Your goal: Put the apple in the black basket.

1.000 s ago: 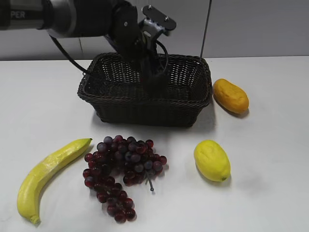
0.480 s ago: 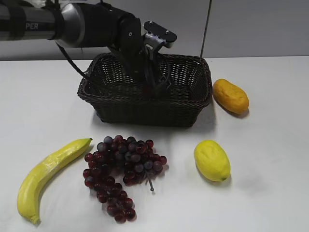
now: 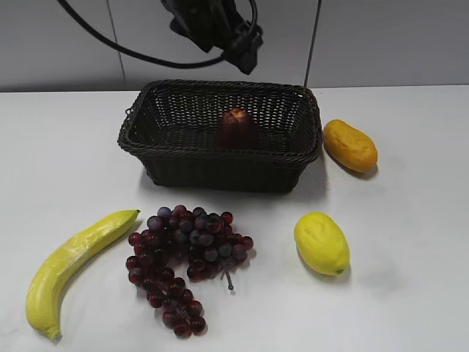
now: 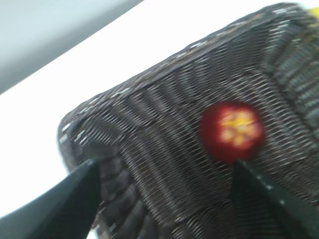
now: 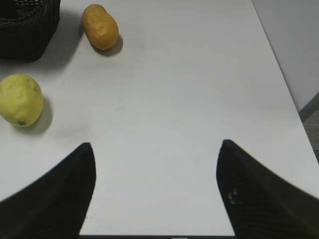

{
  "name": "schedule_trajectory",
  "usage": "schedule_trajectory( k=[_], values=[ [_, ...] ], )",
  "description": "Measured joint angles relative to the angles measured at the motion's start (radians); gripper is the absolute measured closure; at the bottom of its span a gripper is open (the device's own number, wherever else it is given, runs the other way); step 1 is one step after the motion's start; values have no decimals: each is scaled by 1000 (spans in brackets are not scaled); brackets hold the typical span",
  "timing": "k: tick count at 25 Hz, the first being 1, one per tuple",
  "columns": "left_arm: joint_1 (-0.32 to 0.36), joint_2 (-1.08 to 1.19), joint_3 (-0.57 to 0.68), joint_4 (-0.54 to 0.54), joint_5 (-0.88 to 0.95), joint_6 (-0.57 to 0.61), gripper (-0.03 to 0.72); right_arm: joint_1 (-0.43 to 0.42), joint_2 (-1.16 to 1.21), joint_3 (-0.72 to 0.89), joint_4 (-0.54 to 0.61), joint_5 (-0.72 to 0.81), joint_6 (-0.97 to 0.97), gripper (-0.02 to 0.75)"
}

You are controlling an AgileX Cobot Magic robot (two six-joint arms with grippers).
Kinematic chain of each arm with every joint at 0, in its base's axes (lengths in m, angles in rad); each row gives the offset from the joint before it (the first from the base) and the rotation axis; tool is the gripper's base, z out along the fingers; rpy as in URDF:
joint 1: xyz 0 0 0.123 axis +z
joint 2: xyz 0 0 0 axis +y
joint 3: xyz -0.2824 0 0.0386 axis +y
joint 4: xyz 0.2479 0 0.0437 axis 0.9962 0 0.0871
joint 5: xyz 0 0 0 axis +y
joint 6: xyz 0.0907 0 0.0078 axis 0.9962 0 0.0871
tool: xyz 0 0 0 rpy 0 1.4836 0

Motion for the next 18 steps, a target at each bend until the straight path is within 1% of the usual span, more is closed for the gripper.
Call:
schedule_trajectory(
  k=[2, 4, 7, 10, 14, 16, 18],
  values=[
    [35, -4, -42, -7, 81, -1, 68, 0, 0, 0, 0, 0, 0, 164],
    [82, -8, -56, -12, 137, -21, 81, 0, 0, 0, 0, 0, 0, 164],
    [170, -15, -58, -28, 200, -46, 93, 0, 0, 0, 0, 0, 0, 164],
    [268, -36, -59, -29, 220, -53, 96, 0, 0, 0, 0, 0, 0, 164],
    [378, -64, -61, -29, 222, -67, 99, 0, 0, 0, 0, 0, 0, 164],
    [420, -76, -44, -28, 222, -76, 99, 0, 0, 0, 0, 0, 0, 164],
    [454, -95, 0, -24, 222, -80, 99, 0, 0, 0, 0, 0, 0, 164]
  ],
)
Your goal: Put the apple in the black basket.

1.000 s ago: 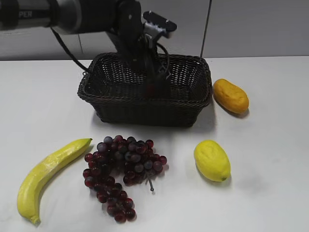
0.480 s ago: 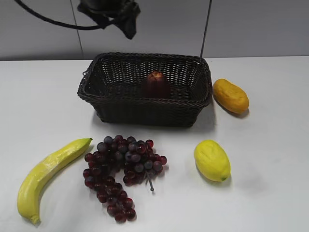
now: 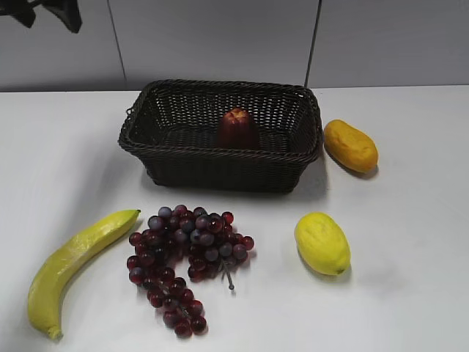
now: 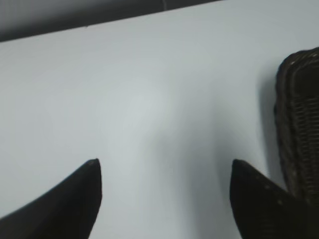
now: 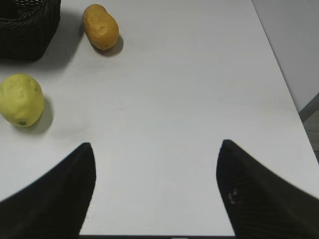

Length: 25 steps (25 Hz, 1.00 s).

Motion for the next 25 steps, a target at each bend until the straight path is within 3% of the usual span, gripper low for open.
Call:
schedule_trajectory(
  k=[10, 25],
  values=[
    [121, -228, 378, 41, 2, 0, 106, 0, 0, 0, 0, 0, 0, 164],
    [130, -698, 934, 41, -43, 0, 106, 0, 0, 0, 0, 0, 0, 164]
  ],
)
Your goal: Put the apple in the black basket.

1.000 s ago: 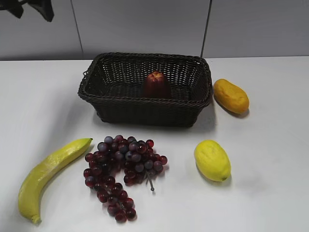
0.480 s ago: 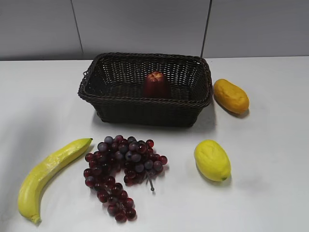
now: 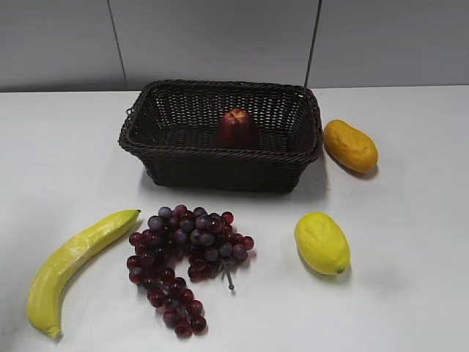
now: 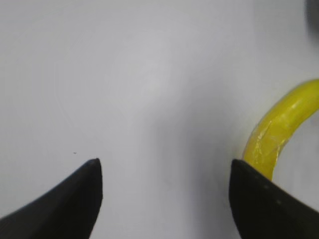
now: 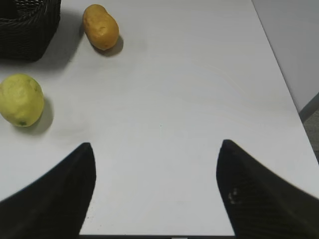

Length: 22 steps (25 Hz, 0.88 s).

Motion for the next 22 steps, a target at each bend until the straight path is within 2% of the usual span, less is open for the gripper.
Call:
schedule_trajectory(
  k=[11, 22],
  values=[
    [0, -302, 357, -9, -9, -5, 106, 0, 0, 0, 0, 0, 0, 164],
    [0, -681, 534, -22, -8, -26, 107, 0, 0, 0, 0, 0, 0, 164]
  ],
)
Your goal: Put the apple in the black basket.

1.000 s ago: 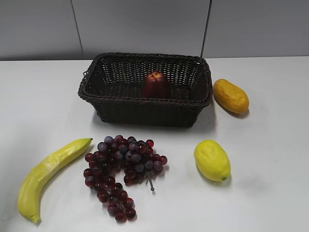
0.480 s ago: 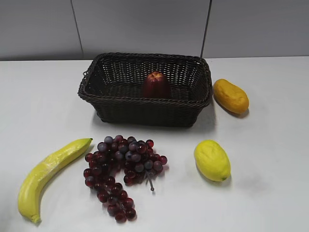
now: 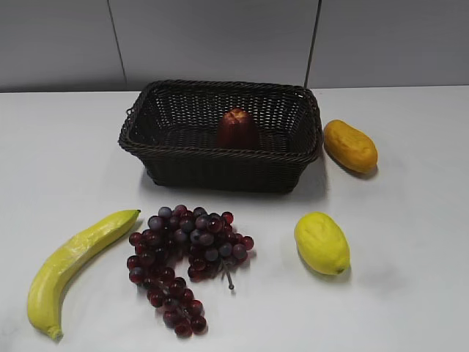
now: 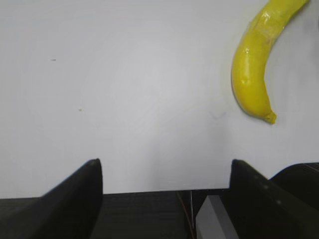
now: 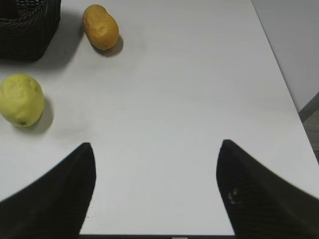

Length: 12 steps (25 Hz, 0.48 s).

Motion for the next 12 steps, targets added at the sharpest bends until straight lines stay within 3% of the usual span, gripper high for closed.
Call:
schedule_trajectory(
  k=[12],
  values=[
    [0, -332, 113, 22, 3, 0, 107, 0, 0, 0, 0, 0, 0, 164]
  ],
)
